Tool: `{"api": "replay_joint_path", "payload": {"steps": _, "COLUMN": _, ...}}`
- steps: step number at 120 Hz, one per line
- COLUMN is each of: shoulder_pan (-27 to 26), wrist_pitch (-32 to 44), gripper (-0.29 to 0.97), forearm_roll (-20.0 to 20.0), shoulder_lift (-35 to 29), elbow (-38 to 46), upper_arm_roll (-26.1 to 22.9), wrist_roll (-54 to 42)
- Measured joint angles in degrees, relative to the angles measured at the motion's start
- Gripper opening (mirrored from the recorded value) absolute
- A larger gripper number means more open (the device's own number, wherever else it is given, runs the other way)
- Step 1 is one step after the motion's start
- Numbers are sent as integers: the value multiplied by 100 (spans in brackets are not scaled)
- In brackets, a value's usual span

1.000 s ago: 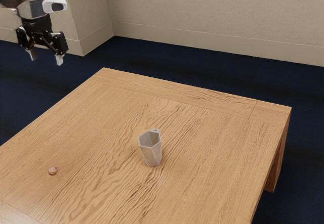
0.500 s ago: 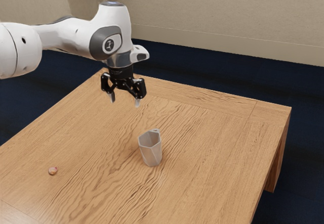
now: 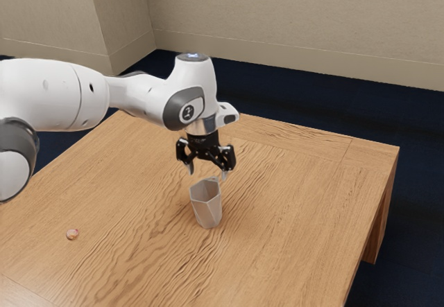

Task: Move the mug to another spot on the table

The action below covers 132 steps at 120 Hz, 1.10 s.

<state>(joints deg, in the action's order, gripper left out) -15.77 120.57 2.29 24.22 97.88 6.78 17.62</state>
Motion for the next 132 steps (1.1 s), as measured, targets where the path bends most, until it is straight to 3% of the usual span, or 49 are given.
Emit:
{"api": "replay_joint_path", "payload": {"steps": 40, "shoulder_pan": 59, "wrist_pitch": 331, "gripper": 68, "forearm_roll": -289, "shoulder_lift": 331, "elbow": -35, "upper_arm_roll": -4, "wrist_roll": -122}}
{"api": "replay_joint_path", "payload": {"steps": 132, "shoulder_pan": 137, "wrist_pitch": 526, "gripper": 68, "forearm_roll": 34, "shoulder_lift": 724, "elbow": -248, "upper_arm_roll": -10, "wrist_roll": 233}}
